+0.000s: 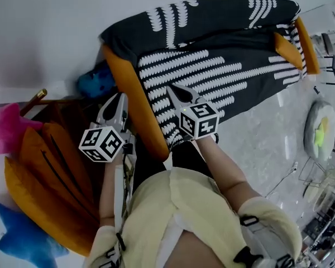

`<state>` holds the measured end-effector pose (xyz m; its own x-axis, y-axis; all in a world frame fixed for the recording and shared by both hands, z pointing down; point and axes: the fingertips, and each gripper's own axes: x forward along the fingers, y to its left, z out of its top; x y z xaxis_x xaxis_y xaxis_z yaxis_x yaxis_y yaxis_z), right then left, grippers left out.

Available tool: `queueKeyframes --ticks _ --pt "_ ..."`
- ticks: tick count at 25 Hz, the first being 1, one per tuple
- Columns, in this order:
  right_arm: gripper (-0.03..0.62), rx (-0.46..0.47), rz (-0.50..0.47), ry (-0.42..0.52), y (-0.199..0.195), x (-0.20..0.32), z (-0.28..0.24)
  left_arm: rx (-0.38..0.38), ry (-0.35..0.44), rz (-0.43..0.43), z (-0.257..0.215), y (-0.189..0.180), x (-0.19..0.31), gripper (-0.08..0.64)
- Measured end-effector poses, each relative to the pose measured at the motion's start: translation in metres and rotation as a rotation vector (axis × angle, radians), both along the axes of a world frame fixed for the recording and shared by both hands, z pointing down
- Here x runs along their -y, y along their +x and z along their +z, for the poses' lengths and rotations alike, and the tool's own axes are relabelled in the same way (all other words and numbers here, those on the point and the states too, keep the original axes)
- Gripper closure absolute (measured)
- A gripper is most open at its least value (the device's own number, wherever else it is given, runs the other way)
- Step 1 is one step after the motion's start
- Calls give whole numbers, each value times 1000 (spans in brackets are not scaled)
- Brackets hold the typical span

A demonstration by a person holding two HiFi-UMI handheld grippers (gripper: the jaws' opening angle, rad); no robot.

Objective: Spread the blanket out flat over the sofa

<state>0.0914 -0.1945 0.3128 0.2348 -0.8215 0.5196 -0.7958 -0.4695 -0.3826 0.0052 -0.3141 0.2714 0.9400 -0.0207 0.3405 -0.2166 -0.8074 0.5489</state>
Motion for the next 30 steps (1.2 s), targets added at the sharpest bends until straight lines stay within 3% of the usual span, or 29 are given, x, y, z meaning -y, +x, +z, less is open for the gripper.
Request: queueKeyframes --ticks 14,30 --pt "588 -78 69 7 -3 -55 -46 -20 33 84 -39 -4 -43 563" --pt "588 -55 62 -12 -7 -104 -43 1 77 59 -37 -20 -84 561"
